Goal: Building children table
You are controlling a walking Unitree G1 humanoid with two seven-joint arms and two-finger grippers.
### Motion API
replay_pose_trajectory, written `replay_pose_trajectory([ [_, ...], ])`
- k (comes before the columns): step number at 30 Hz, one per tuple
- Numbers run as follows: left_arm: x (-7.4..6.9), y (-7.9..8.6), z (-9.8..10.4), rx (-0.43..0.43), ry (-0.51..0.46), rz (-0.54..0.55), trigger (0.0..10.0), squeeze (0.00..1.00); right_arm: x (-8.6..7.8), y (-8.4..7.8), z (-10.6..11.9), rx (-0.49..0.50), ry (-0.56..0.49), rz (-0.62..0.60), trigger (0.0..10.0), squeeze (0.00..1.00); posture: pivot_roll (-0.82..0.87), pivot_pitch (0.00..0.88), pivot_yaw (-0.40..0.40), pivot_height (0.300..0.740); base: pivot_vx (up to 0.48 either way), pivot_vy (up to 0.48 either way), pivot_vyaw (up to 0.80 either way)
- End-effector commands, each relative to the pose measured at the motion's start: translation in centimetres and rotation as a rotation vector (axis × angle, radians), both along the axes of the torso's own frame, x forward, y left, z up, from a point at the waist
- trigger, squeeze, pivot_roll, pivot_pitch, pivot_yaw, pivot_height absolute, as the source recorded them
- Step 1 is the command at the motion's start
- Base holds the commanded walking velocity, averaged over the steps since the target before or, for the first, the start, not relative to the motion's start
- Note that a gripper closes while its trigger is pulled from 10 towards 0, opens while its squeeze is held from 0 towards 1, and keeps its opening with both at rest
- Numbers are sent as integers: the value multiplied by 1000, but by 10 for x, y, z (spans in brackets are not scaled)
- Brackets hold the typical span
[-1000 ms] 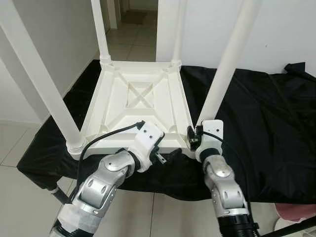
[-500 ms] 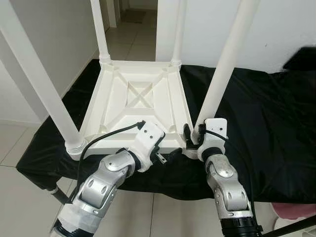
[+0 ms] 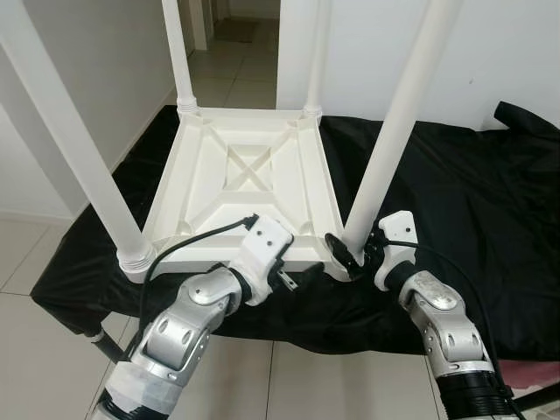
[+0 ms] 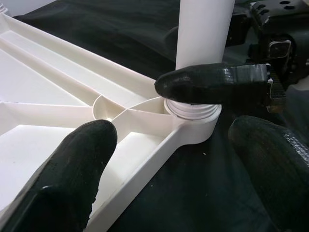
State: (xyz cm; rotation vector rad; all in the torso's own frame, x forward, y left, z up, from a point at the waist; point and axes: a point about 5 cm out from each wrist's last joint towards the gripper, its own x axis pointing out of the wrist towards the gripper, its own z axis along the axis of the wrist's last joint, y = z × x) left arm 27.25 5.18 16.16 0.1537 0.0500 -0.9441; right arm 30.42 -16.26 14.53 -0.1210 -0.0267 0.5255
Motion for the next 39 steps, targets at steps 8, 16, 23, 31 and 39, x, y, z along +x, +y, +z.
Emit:
replay_pose_trajectory([
  [8,0,0,-4,12,3,-1,10000,0,22,-2,-4,-24,39,142,9843,0,18,0,-26,740,0,0,0],
  [16,1,1,-3,12,-1,6,10000,0,31,1,-2,-40,30,186,2314,0,30,0,-36,740,0,0,0],
  [23,1,2,-4,11,-2,17,10000,0,32,-5,-8,-56,50,198,0,0,32,0,-38,740,0,0,0],
  [31,2,0,-4,11,-1,9,10000,0,31,-13,-13,-22,76,172,10000,0,6,0,-27,740,0,0,0],
  [39,2,-1,-4,10,1,-1,10000,0,28,-14,-14,47,79,60,10000,0,-4,0,-25,740,0,0,0],
])
